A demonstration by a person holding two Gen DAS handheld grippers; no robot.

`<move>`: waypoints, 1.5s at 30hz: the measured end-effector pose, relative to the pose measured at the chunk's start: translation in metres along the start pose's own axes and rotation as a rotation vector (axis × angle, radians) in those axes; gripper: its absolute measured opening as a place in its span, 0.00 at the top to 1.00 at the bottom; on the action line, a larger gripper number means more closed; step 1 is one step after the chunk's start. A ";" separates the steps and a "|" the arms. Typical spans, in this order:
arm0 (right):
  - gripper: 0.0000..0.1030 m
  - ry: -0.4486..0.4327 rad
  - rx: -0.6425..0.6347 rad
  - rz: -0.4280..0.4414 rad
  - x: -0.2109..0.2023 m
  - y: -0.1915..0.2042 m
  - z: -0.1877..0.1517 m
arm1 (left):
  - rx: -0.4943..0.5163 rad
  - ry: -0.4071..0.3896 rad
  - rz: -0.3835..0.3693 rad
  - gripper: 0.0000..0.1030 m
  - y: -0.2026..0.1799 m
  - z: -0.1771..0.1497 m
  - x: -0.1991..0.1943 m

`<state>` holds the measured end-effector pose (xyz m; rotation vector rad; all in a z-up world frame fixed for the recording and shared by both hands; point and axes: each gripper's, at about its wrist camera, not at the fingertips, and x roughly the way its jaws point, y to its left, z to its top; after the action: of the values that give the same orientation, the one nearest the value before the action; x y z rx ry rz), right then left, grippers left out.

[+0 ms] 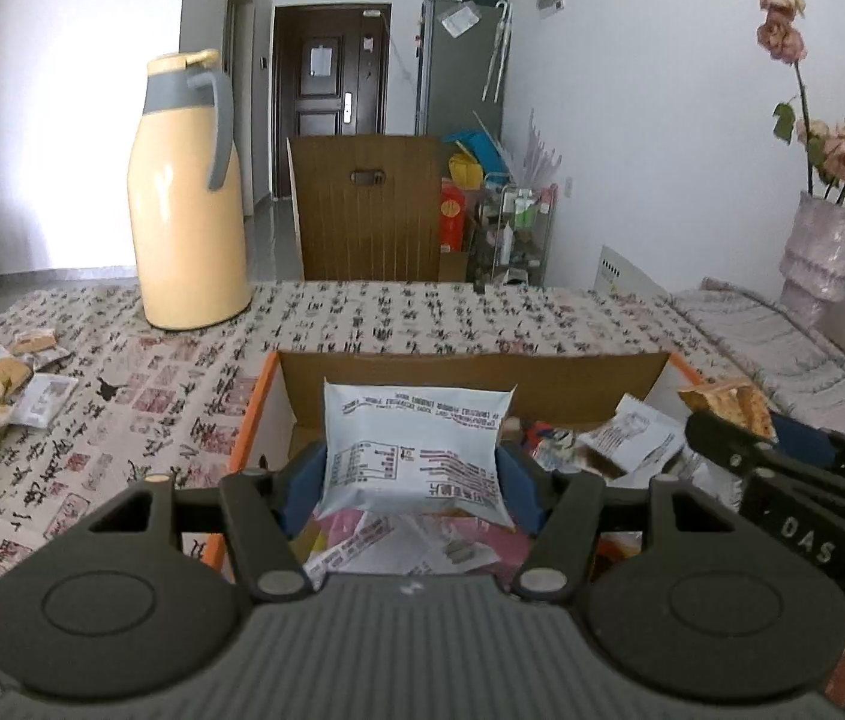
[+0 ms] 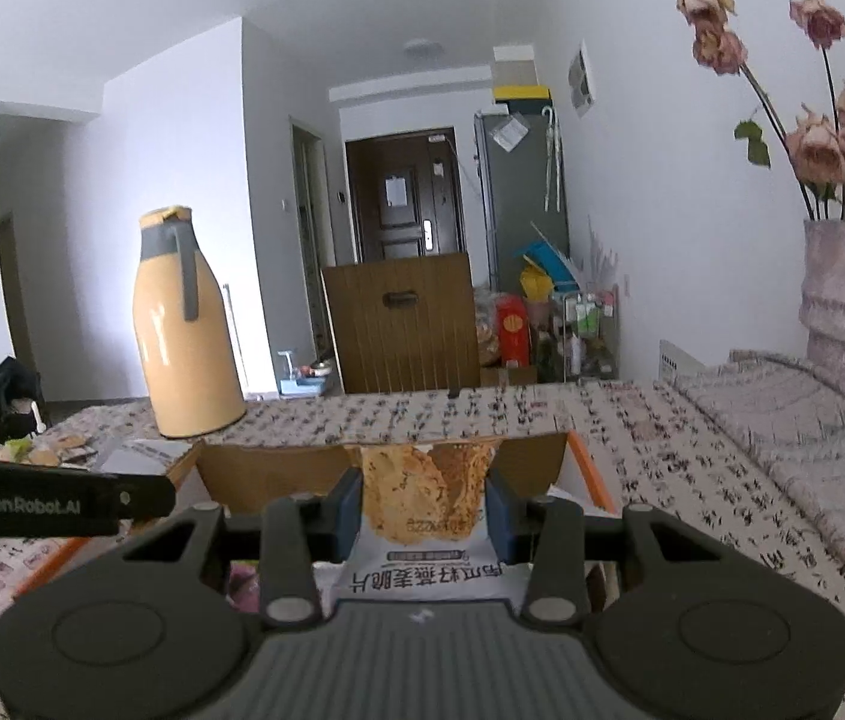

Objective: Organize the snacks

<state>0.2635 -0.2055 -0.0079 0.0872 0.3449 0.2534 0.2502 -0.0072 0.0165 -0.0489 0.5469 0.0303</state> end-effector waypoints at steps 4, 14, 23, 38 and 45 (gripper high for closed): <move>0.60 0.020 0.000 -0.011 0.003 -0.001 -0.003 | -0.003 0.010 0.011 0.33 0.002 -0.002 0.004; 0.13 0.007 0.042 -0.039 -0.001 -0.010 -0.003 | -0.039 -0.003 0.065 0.00 0.010 -0.002 0.003; 0.00 0.007 0.058 -0.079 0.000 -0.015 -0.003 | -0.037 0.004 0.073 0.00 0.009 -0.003 0.004; 0.00 -0.011 -0.013 -0.084 -0.049 -0.006 0.003 | 0.022 -0.078 0.080 0.00 0.006 -0.007 -0.054; 0.00 0.010 -0.028 -0.075 -0.096 -0.001 -0.014 | 0.037 -0.108 0.082 0.00 0.011 -0.031 -0.097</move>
<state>0.1722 -0.2309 0.0102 0.0452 0.3533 0.1849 0.1504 0.0008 0.0403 0.0113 0.4416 0.1020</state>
